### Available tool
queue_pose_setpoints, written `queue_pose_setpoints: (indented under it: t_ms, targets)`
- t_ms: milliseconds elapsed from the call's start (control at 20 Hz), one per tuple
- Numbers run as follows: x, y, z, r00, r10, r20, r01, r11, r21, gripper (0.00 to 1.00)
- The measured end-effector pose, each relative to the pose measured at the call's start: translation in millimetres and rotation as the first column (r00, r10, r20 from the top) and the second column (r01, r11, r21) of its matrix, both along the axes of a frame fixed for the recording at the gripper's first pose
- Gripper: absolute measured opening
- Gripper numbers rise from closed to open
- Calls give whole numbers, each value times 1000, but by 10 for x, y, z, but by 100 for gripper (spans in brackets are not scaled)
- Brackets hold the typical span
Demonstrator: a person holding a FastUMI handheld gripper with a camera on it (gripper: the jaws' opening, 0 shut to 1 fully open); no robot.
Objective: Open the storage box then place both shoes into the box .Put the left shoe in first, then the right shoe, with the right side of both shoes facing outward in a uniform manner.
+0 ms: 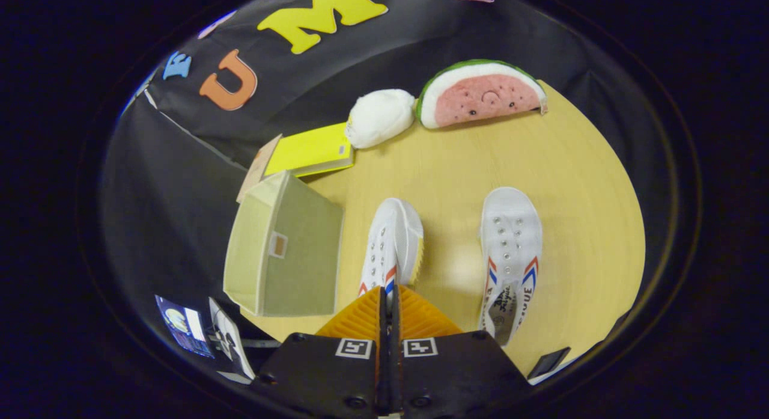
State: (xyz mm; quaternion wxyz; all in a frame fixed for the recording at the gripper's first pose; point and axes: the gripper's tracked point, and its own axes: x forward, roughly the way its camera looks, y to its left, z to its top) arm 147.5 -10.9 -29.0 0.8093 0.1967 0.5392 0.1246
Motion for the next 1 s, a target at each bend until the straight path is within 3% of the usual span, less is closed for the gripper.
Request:
queue_pose_setpoints:
  t_ms: [150, 400, 650, 800, 850, 950, 1000]
  targets:
    - [26, 232, 226, 1000, 13, 26, -14, 1000, 25, 5]
    - [-62, 255, -26, 997, 78, -8, -78, 996, -53, 5]
    - [-30, 167, -189, 995, 92, -43, -95, 992, -88, 6]
    - [8, 64, -249, 984, 177, 5, -173, 971, -166, 7]
    - [41, -57, -308, 980, 196, 29, -183, 950, -254, 25]
    - [44, -234, -437, 980, 198, 14, -178, 909, -377, 47]
    - [-1, -251, -521, 982, 189, -17, -181, 906, -384, 55]
